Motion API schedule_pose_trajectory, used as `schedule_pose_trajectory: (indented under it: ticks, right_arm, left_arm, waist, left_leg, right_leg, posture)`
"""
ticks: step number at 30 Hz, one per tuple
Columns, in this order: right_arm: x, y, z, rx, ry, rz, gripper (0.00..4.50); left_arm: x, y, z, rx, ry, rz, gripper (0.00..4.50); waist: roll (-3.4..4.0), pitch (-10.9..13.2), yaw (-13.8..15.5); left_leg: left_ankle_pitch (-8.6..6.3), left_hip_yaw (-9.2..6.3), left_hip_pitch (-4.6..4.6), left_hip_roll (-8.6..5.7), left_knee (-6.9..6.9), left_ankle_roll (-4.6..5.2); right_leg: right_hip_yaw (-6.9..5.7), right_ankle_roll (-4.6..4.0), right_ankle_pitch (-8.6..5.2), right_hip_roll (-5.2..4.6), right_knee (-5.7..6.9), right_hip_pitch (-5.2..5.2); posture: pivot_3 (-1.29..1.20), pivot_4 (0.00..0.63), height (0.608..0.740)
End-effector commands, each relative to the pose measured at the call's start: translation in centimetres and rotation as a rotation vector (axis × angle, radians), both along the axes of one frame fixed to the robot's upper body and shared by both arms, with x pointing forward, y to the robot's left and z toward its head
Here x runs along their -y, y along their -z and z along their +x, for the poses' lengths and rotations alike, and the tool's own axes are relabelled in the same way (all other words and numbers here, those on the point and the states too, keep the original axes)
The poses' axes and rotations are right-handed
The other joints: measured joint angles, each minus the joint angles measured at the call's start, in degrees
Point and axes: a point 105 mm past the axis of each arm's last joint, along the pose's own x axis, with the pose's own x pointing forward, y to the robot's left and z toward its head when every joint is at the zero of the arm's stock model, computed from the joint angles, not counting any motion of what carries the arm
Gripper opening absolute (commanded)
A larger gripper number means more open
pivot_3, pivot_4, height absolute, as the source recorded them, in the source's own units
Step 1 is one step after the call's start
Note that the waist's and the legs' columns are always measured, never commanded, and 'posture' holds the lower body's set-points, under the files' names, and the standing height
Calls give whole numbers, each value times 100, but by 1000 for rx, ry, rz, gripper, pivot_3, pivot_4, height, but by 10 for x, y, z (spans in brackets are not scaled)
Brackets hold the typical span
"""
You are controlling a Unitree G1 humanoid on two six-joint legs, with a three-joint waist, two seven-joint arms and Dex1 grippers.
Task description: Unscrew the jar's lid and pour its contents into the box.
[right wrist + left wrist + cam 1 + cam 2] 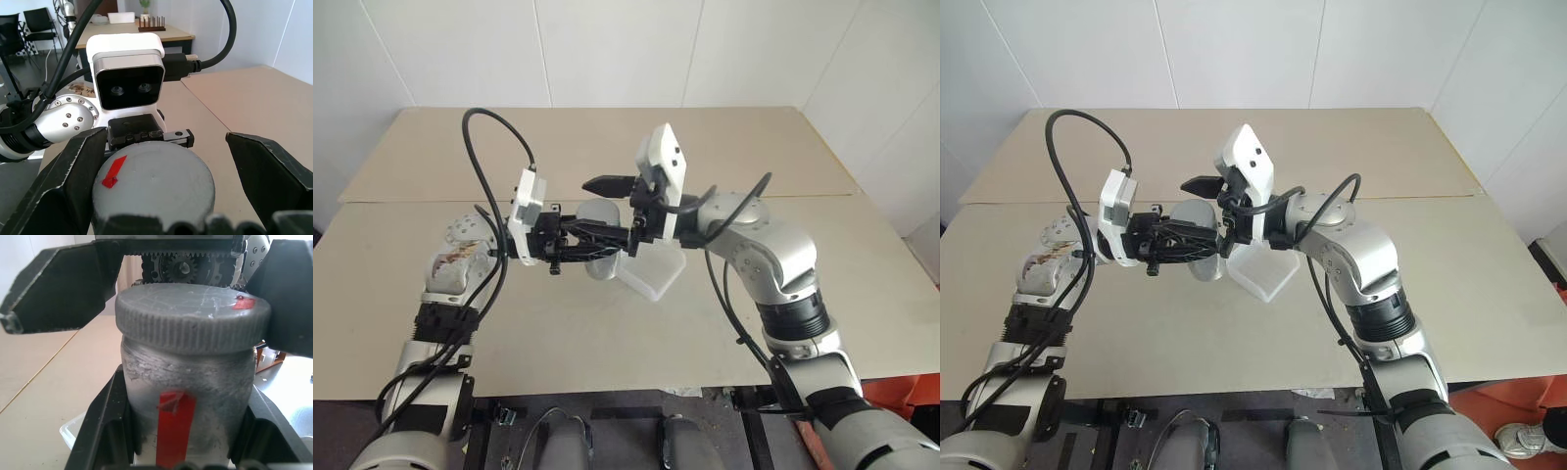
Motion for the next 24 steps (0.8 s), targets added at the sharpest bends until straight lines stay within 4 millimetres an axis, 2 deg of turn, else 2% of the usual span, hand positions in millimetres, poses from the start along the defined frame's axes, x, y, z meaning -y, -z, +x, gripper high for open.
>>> schedule_pose_trajectory:
  ticks: [1,12,17,21,24]
  right_arm:
    - [17,-11,5,58,31,25,4424]
    - [48,-8,23,53,82,15,4424]
    - [59,-10,25,51,92,28,4424]
    - [66,-9,18,57,65,14,4424]
    - [61,-12,4,70,9,10,4424]
  left_arm:
    - [-8,-22,-7,81,24,-21,1930]
    - [-24,-25,-17,83,30,1,1930]
    - [-28,-24,-21,77,25,5,1930]
    - [-29,-23,-18,68,9,-5,1930]
    - [-27,-22,-14,56,-1,-17,1930]
  waist:
    - [0,0,0]
    - [0,0,-3]
    - [0,0,9]
    - [0,0,8]
    - [0,0,9]
  left_leg:
    - [0,0,0,0,0,0]
    - [0,1,1,1,0,0]
    - [0,1,0,0,-1,0]
    - [0,1,0,1,-1,0]
    - [0,1,0,1,-1,0]
  right_leg:
    - [0,0,0,0,1,0]
    - [1,0,0,0,-3,0]
    - [0,0,0,-1,-10,0]
    - [0,0,0,1,-9,0]
    - [0,0,0,0,-9,0]
  posture:
    - [0,150,740]
    - [0,150,740]
    - [0,150,740]
    - [0,150,740]
    - [0,150,740]
